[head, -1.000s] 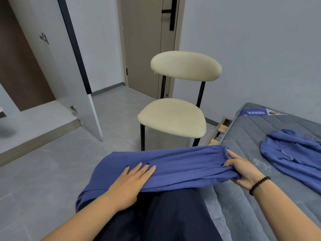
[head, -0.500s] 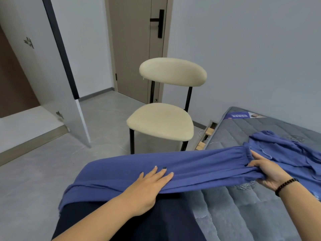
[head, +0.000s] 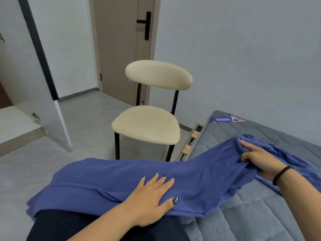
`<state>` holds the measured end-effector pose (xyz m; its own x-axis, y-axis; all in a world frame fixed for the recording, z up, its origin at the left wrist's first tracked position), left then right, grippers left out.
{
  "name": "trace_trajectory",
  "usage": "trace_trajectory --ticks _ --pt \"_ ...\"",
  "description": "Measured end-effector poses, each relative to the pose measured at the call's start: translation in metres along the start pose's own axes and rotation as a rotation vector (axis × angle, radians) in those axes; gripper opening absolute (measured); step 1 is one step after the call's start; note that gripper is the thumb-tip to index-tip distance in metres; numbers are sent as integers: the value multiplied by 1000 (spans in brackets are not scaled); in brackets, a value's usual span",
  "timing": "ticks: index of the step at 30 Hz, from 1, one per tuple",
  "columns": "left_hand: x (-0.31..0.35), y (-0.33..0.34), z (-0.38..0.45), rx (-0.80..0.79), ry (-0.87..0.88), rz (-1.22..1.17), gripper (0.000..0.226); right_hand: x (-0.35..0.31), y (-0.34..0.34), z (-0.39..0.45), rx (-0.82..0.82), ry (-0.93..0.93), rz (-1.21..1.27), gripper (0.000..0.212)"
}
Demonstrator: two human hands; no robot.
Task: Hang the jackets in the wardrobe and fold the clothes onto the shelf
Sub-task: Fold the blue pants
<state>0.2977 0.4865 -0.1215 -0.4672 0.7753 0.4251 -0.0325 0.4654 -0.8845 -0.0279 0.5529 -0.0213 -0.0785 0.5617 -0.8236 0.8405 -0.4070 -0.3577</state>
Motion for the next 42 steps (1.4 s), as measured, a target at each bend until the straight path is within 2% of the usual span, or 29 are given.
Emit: trace_trajectory --ticks 4,8,11,13,16,19,22,24,28,31,34,36,39,42 --pt "-45 -22 -27 128 -192 20 84 -36 34 0 -35 -39 -81 65" --pt "-98 -34 -54 139 -361 200 62 -69 96 -7 -113 -123 -143 67" --pt "-118 -38 -71 180 -399 273 59 -89 149 -15 -170 -193 -218 61" --pt "-124 -40 -81 267 -422 224 59 -101 181 -19 -172 -231 -314 65" --pt "-140 -40 -100 523 -504 -36 62 -115 220 -25 -214 -264 -399 70" --pt "-168 -34 -125 768 -663 -558 65 -129 253 -34 -252 -341 -434 54" --pt "-191 -19 -142 826 -700 -1072 61 -138 281 -41 -267 -394 -453 36" --pt "-198 -8 -151 806 -711 -1300 39 -145 298 -47 -276 -410 -477 25" --pt "-212 19 -171 658 -825 -1503 23 -161 325 -58 -304 -459 -496 26" --pt "-219 37 -184 582 -932 -1586 24 -177 341 -71 -357 -492 -479 26" --pt "-216 46 -197 538 -974 -1737 9 -192 365 -86 -408 -543 -473 9" --pt "-217 51 -203 620 -949 -1837 21 -197 392 -93 -457 -586 -483 17" --pt "-228 54 -215 927 -938 -1889 44 -195 442 -102 -555 -647 -544 31" --pt "-236 55 -227 1088 -881 -1879 59 -172 499 -110 -648 -562 -693 29"
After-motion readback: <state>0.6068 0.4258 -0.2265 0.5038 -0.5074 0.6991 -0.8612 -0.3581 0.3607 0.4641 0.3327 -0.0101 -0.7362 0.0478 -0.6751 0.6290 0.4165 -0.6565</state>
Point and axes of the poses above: each hand's wrist, its own z-axis towards the middle knuckle, its own y-axis out of the palm, x = y × z, the point moved 2 cm from there along z, towards the middle knuckle, and after that the axes turned 9 degrees about y, right-handed, at the moved point
